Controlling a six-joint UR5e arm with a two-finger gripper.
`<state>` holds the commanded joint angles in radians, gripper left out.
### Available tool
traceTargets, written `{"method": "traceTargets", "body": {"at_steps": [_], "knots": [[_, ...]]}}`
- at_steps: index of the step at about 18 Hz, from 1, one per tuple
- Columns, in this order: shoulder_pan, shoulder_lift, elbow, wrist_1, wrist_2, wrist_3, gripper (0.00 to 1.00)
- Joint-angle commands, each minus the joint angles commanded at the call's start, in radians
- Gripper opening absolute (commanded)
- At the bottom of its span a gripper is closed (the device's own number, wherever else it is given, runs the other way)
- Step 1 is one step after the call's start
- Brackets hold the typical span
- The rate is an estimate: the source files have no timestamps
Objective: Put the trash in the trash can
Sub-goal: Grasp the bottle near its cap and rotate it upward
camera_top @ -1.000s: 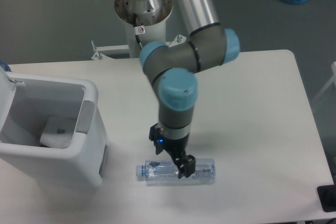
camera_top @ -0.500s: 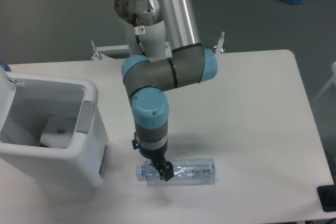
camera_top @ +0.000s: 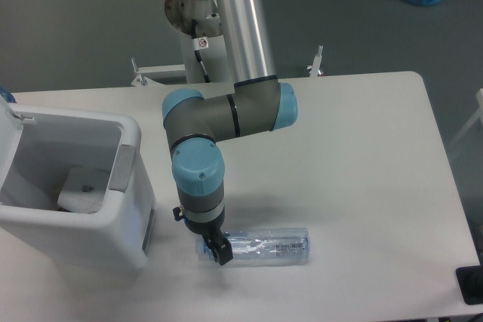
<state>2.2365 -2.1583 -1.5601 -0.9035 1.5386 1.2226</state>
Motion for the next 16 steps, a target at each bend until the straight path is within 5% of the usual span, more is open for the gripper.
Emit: {"method": "traceTargets", "body": {"at_steps": [13, 16], "knots": [[0.0, -0.06, 0.048, 0.015, 0.101, 0.0, 0.99], [0.0, -0.063, 0.051, 0.015, 0.101, -0.003, 0.79]]}}
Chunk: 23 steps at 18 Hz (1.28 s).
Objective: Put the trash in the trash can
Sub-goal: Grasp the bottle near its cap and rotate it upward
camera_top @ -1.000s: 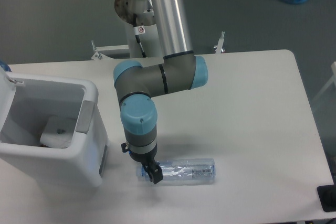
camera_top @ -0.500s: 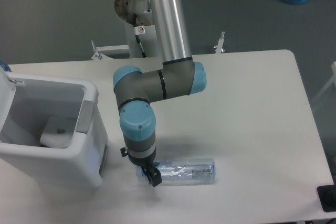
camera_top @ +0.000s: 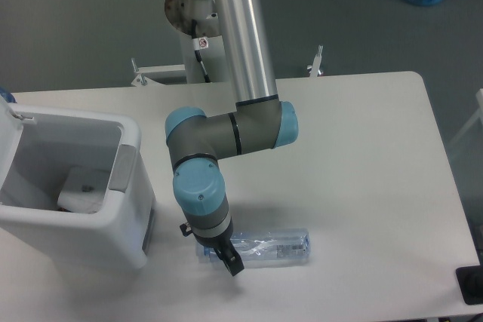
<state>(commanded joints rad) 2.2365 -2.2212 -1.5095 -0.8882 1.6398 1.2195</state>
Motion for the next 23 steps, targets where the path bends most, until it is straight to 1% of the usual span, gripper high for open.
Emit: {"method": "traceTargets", "body": {"at_steps": [2, 4, 5, 6, 7, 12, 14, 17, 20, 23], "knots": [[0.0, -0.005, 0.003, 0.0, -0.002, -0.002, 0.66], [0.0, -0.006, 0.006, -0.002, -0.003, -0.002, 0.62], [0.0, -0.005, 0.009, 0.0, -0.005, -0.002, 0.56], [0.0, -0.005, 0.014, 0.0, -0.003, -0.003, 0.48], [0.002, -0.005, 0.021, 0.0, -0.005, -0.003, 0.45], [0.011, 0.009, 0.038, -0.002, -0.011, -0.002, 0.44], [0.024, 0.032, 0.046, -0.002, -0.012, -0.002, 0.42], [0.048, 0.06, 0.083, -0.003, -0.026, -0.002, 0.4], [0.077, 0.093, 0.126, -0.003, -0.121, -0.035, 0.4], [0.113, 0.13, 0.163, -0.003, -0.266, -0.08, 0.4]]}}
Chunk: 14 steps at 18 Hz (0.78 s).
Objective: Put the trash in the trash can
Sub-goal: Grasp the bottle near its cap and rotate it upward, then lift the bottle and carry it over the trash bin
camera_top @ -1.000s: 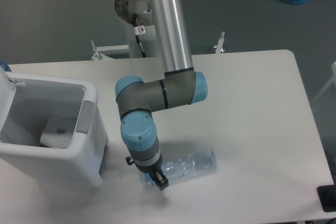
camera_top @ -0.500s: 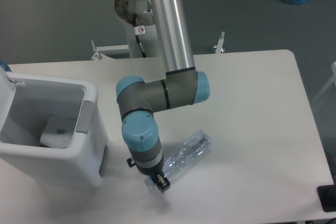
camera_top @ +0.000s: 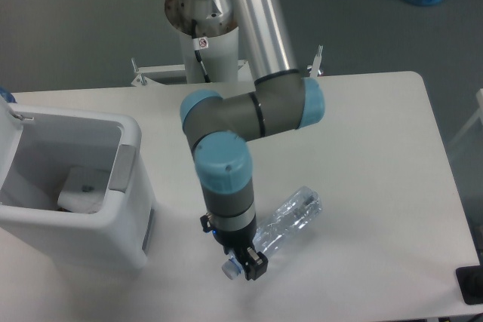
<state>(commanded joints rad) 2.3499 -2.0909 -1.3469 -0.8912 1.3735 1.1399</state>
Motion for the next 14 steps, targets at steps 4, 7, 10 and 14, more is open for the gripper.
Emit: {"method": "traceTargets", "body": {"at_steps": [4, 7, 10, 14], "knots": [[0.066, 0.055, 0.034, 0.002, -0.32, -0.129, 0.4], [0.115, 0.086, 0.043, 0.002, -0.578, -0.222, 0.4], [0.141, 0.103, 0.045, 0.002, -0.747, -0.296, 0.4], [0.149, 0.114, 0.074, 0.002, -0.917, -0.356, 0.41]]}}
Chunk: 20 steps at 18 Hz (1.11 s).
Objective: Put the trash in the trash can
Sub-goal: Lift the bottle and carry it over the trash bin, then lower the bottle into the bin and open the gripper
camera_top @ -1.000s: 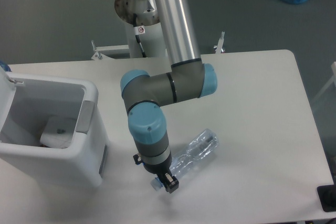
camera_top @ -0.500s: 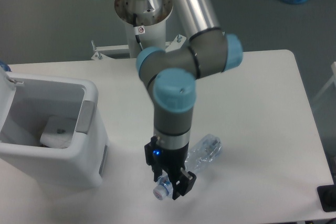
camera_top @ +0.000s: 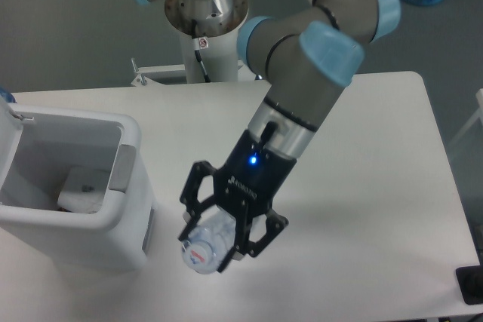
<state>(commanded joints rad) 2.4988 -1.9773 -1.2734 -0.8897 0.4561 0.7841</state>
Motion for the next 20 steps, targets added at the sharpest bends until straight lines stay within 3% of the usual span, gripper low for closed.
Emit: {"method": "traceTargets", "body": {"at_steps": [5, 9, 15, 20], "knots": [[-0.008, 0.0, 0.104, 0.0, -0.117, -0.095, 0.41], [-0.017, 0.017, 0.109, -0.002, -0.259, -0.114, 0.41], [-0.116, 0.017, 0.077, 0.0, -0.297, -0.128, 0.41], [-0.178, 0.029, -0.02, 0.035, -0.293, -0.065, 0.42]]}}
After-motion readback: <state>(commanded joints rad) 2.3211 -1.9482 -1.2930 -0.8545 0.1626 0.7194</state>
